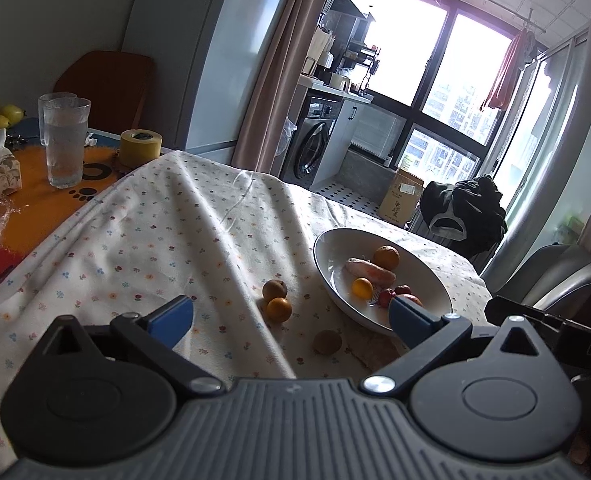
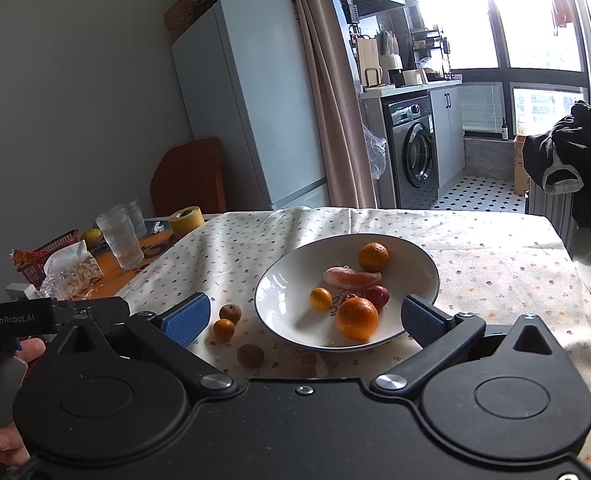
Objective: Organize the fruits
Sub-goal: 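Move right gripper to the bagged pink pomelo while left gripper approaches the brown kiwi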
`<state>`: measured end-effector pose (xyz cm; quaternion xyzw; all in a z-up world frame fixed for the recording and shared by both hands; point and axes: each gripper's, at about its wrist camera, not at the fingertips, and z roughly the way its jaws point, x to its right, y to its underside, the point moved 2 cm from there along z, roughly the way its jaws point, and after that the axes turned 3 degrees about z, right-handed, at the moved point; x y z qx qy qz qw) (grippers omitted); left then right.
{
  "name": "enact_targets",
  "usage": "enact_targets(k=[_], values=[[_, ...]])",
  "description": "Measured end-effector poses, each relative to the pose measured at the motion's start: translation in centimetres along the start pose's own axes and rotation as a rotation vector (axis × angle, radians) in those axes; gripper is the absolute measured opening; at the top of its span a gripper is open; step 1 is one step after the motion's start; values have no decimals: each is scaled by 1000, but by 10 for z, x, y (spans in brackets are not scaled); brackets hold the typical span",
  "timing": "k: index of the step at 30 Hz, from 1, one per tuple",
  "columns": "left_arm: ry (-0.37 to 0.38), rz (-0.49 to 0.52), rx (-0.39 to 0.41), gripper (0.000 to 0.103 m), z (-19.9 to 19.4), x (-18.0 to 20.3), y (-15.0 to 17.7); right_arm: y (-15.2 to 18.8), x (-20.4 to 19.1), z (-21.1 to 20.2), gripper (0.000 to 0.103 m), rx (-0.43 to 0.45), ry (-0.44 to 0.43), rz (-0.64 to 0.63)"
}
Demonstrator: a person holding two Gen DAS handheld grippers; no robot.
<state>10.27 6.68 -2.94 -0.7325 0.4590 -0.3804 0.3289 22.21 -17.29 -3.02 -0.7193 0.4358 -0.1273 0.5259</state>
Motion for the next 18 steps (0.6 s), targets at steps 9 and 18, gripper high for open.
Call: enact_targets(k=[9,18], values=[[-12,-14,4,103,0,-13,-2,6,-6,5,103,-5,-12,1],[-46,-4,-33,103,14,-10,9,21,-2,17,95,-47,-16,5]])
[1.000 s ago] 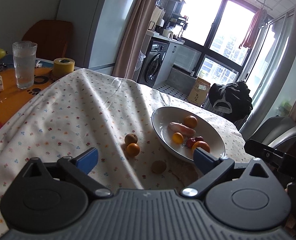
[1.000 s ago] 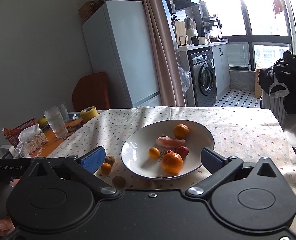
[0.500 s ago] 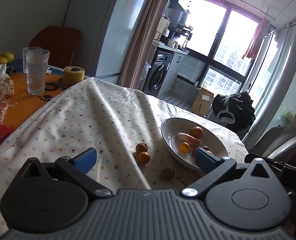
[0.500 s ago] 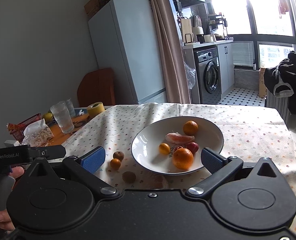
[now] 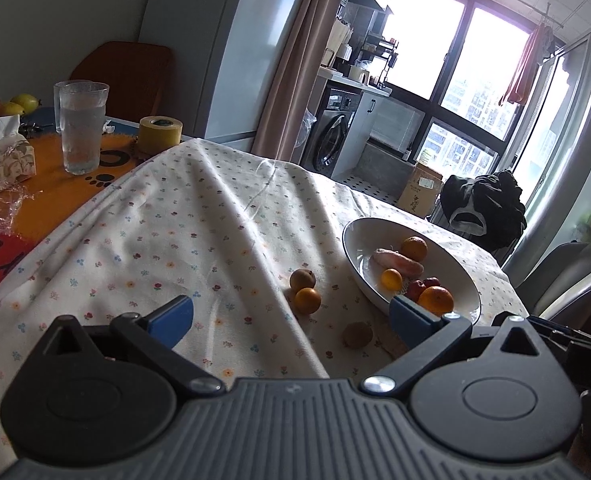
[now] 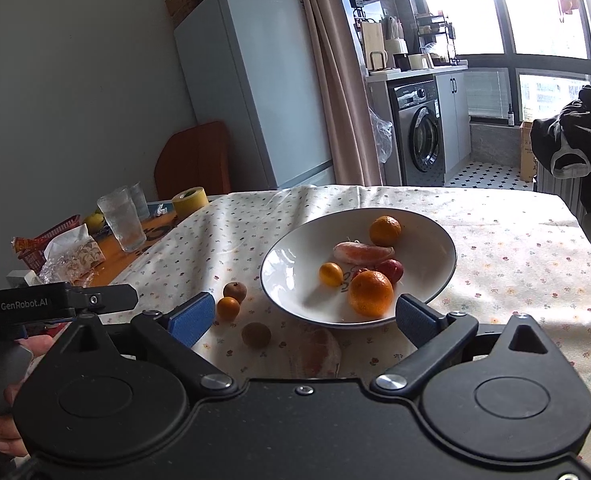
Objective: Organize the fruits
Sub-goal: 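Move right gripper to the bagged pink pomelo while left gripper approaches the brown kiwi, then close right gripper on the bagged pomelo while left gripper closes on the kiwi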
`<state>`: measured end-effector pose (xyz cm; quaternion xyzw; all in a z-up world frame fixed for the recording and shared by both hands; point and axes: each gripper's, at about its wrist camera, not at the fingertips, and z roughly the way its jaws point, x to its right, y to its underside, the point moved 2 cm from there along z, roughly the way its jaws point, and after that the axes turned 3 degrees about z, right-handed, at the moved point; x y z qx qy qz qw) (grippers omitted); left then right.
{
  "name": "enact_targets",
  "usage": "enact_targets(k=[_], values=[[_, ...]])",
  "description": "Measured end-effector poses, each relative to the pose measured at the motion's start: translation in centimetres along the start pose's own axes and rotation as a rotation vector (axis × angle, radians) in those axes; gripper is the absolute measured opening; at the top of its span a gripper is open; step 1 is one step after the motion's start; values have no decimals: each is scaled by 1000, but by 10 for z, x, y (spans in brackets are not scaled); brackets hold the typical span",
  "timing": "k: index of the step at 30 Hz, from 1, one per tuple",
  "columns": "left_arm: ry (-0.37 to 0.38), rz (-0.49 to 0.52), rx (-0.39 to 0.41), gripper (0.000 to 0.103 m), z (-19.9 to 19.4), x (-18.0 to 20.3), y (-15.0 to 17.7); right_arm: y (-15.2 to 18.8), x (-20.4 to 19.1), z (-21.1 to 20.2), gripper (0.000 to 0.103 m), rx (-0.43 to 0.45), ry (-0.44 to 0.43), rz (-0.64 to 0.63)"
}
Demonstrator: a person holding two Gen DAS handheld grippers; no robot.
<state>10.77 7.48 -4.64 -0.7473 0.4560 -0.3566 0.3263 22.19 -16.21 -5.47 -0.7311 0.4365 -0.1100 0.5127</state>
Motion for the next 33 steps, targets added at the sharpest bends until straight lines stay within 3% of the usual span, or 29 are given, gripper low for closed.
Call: enact_targets(k=[13,23,27,33], values=[[23,55,-9,101,28,12,12,23,7,35,78,-101,6,-8],[40,90,-27,90,45,23,20,35,-1,57,75,-127,6,-79],[62,87,-39,86,52,22,24,38,0,70,67,-163,7,-76],[78,82,-47,84,59,18,28,43,-6,74,67,-145,16,-117]])
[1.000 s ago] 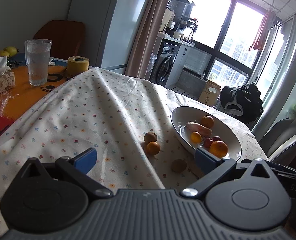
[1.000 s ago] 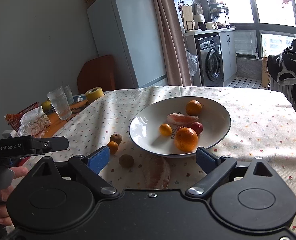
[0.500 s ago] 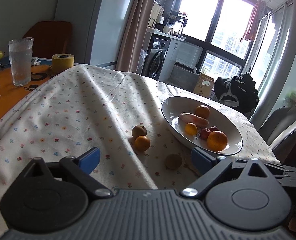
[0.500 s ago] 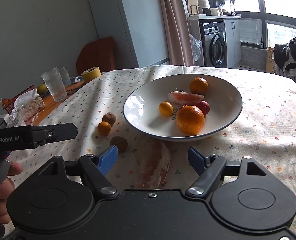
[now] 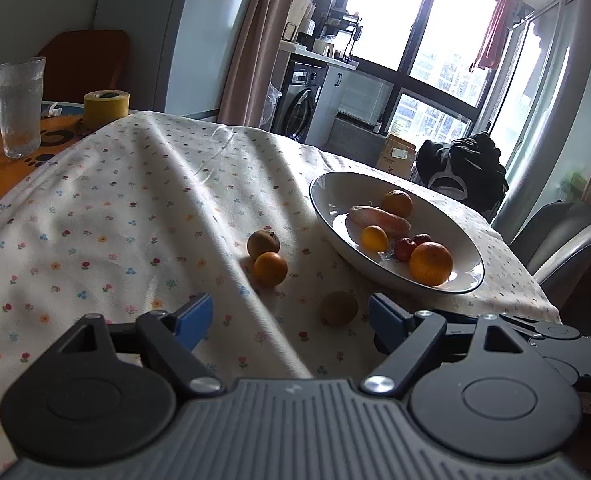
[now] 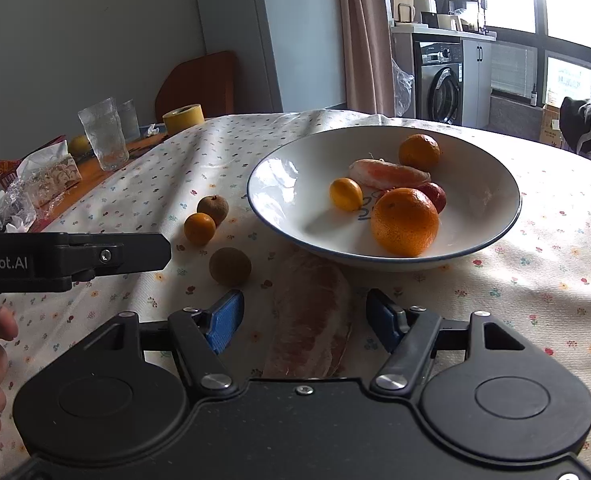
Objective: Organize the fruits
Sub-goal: 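Close right gripper on the bagged pomelo while left gripper closes on the kiwi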
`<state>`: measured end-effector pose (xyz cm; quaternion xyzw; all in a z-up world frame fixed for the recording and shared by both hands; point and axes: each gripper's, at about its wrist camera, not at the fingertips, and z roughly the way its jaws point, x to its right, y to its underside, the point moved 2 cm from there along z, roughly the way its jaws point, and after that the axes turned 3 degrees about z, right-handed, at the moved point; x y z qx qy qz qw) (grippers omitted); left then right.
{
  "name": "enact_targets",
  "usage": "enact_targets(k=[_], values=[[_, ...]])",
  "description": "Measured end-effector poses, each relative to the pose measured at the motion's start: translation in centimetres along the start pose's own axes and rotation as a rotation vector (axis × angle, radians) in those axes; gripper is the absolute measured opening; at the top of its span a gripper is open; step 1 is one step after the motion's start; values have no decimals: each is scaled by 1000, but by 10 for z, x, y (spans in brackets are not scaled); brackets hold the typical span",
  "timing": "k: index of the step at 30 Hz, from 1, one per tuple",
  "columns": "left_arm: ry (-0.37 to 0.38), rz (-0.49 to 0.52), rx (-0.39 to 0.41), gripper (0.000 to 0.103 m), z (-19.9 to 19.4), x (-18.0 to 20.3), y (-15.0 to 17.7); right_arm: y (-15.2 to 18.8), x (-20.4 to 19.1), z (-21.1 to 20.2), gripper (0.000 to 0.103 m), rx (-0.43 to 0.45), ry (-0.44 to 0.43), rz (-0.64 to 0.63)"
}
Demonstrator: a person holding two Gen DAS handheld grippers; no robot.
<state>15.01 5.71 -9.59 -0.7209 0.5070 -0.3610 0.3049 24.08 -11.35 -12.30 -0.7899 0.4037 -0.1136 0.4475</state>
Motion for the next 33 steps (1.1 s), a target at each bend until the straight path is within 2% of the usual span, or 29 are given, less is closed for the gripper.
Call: enact_targets(k=[2,10,13,22,33], values=[[4,-2,-1,84,1,-1,1,0,-3,1,65,-1,12,-20],[-1,-14,-4,84,1,-3,4,1,-9,1,42,8,79,-73],[3,-15,-3,84,-1,-3,4,2,-8,0,39,11,79,-87],[7,-9,2,84,-3,0,4,0,-1,-7,38,6,36,-50],[59,37,-4,82,2,24,1,4,21,-30,38,18,51,8]])
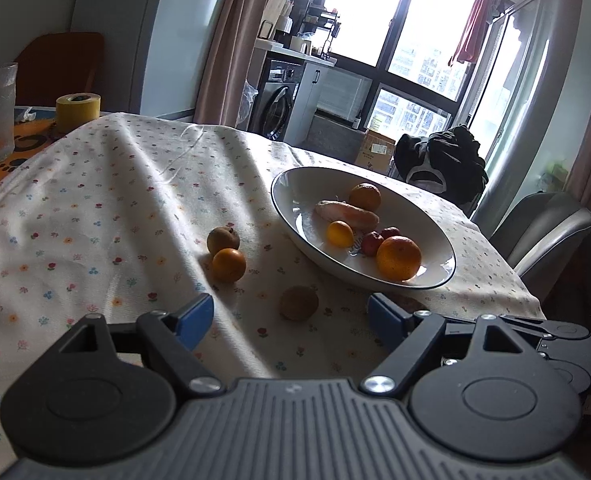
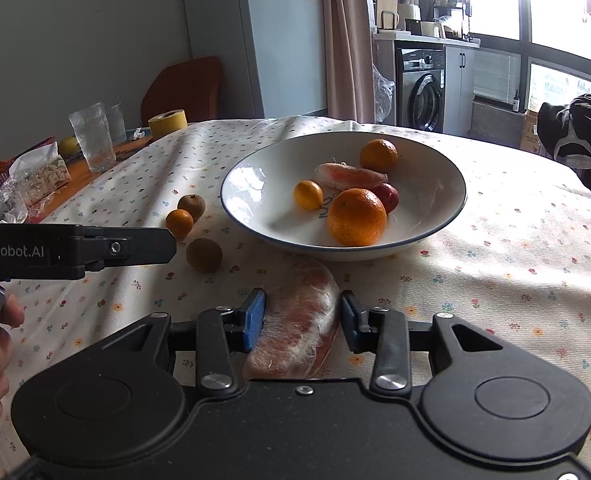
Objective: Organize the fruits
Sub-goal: 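Close right gripper on the bagged pomelo while left gripper closes on the kiwi, then carry pomelo and kiwi into the bowl and open both grippers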
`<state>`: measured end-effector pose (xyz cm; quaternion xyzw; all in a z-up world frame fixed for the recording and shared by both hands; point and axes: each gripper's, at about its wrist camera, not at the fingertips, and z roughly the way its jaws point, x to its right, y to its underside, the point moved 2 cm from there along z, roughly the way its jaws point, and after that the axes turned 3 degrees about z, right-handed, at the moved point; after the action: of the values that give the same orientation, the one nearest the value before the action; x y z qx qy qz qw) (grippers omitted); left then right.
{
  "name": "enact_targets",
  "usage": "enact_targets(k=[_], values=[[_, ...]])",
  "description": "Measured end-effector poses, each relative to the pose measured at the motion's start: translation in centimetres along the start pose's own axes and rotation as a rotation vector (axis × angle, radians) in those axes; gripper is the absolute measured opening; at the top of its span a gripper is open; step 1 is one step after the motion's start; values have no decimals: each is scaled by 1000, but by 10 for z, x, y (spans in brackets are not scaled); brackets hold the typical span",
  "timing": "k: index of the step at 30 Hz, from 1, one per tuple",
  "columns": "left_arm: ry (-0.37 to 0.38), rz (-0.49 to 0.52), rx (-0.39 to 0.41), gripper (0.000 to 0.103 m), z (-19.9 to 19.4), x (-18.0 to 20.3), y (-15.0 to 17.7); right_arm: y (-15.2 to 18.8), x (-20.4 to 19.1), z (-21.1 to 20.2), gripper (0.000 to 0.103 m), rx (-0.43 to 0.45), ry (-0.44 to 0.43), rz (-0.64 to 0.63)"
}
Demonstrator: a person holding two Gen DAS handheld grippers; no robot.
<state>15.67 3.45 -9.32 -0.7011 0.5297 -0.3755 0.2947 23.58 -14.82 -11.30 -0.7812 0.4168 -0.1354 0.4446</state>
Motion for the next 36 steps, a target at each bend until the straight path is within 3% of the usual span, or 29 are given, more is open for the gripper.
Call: enact_targets(k=[8,18,23,36], values=[[24,13,-24,68,17,15,-1,1,24,-12,38,17,34,39],[-5,6,-59,52,42,18,-2,-2,55,-26,38,58,97,94],[-23,-14,-65,24,43,14,-2,-6,64,-31,38,78,108,112],[-33,-15,-18,24,23,12,-12,-21,65,-34,38,119,101,106]])
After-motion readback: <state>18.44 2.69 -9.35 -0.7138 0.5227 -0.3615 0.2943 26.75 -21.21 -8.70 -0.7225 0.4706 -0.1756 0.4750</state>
